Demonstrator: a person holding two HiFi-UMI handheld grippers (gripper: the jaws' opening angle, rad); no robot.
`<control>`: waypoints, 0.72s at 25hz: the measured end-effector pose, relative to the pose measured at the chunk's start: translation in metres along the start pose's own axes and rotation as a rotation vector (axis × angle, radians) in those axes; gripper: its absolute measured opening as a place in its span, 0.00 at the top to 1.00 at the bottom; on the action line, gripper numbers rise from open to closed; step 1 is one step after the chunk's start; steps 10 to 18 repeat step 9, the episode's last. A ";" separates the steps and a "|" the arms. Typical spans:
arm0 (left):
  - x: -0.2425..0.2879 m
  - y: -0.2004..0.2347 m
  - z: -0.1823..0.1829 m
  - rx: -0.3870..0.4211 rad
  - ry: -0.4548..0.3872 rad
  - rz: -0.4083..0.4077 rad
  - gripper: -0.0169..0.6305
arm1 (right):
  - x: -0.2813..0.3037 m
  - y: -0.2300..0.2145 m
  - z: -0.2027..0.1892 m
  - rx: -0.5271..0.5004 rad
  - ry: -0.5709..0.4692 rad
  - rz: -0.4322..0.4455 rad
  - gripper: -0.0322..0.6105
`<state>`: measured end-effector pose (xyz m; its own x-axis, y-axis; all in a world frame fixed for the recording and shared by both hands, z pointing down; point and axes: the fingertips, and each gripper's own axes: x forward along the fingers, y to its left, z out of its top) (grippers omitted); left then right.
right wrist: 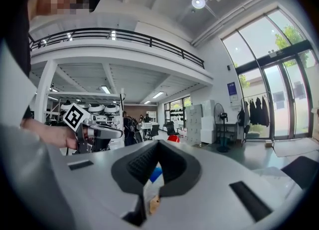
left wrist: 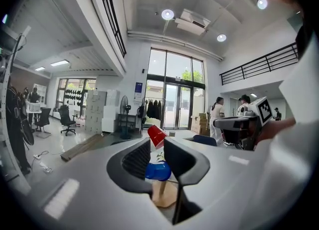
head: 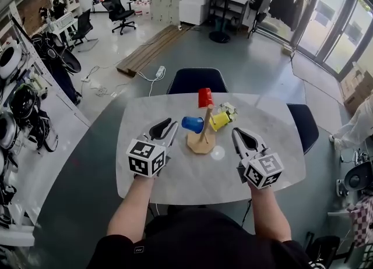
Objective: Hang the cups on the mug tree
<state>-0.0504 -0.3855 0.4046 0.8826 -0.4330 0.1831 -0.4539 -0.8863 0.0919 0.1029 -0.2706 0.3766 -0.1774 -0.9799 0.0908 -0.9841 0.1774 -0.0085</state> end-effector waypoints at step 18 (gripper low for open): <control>-0.004 0.000 -0.008 0.006 0.013 0.005 0.83 | 0.000 0.003 -0.005 0.013 0.003 0.010 0.93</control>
